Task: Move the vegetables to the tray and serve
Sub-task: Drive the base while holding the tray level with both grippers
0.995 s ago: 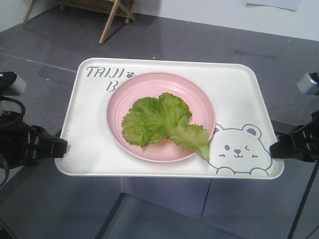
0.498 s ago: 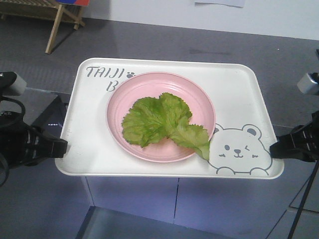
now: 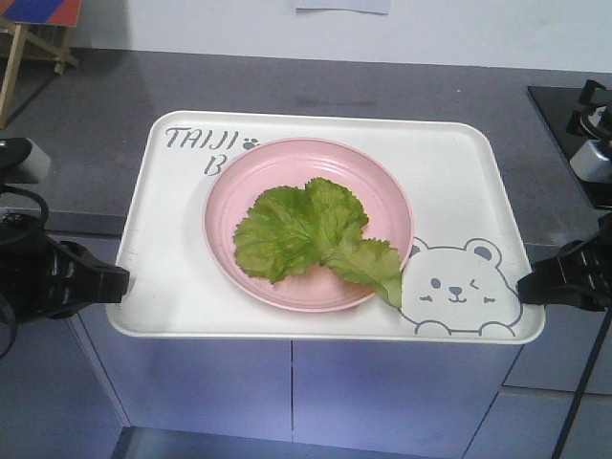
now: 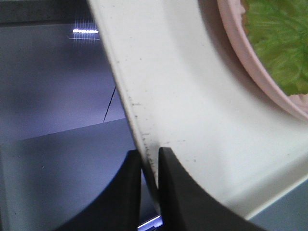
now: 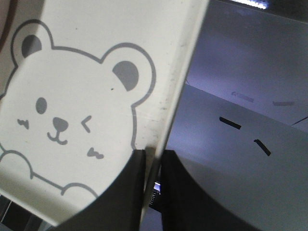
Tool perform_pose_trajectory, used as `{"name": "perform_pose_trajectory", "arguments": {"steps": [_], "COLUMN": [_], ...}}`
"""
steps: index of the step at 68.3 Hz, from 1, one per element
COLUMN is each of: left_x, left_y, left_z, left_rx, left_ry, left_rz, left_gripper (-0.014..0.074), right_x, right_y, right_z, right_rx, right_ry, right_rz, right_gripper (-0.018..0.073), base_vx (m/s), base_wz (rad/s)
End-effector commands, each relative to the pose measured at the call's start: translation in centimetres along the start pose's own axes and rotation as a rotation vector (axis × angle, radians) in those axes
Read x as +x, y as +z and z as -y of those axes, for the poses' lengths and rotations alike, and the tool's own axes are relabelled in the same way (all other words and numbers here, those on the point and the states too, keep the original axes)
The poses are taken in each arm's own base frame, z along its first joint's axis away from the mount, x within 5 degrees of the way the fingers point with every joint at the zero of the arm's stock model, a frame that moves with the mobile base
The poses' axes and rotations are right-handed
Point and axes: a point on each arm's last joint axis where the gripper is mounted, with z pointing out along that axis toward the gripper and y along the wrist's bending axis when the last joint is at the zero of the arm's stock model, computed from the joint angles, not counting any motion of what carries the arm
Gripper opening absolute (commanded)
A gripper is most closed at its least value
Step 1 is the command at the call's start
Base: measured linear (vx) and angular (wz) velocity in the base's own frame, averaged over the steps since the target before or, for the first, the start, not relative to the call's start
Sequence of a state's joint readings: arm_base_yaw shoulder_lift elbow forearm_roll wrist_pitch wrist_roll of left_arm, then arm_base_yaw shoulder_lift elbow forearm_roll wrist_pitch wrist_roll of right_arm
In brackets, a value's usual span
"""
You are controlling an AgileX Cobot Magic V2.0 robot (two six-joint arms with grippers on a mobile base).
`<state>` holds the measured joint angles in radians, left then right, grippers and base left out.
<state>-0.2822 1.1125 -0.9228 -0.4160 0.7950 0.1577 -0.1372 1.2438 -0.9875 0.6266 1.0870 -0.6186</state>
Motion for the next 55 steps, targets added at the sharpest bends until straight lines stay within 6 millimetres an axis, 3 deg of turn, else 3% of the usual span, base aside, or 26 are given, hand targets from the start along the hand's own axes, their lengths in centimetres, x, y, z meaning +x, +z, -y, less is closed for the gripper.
{"name": "perform_pose_trajectory", "arguments": {"steps": [1,55], "left_x": [-1.04,-1.04], "left_y": [-1.22,-1.22], "left_z": [1.33,1.33], "left_rx": [0.080,0.080], "left_ry": [-0.013,-0.013], "left_rz": [0.093,0.093], "left_gripper": [-0.0007,-0.0007], "right_x": [-0.88,-0.88], "right_y": [-1.21,-1.21], "right_z": [-1.95,-1.95], "right_rx": [-0.117,-0.117], "right_ry": [-0.013,-0.013], "right_rz": [0.090,0.090], "right_gripper": [-0.0003,-0.0003], "base_vx": [0.05,0.05], "base_wz": [-0.20,-0.15]}}
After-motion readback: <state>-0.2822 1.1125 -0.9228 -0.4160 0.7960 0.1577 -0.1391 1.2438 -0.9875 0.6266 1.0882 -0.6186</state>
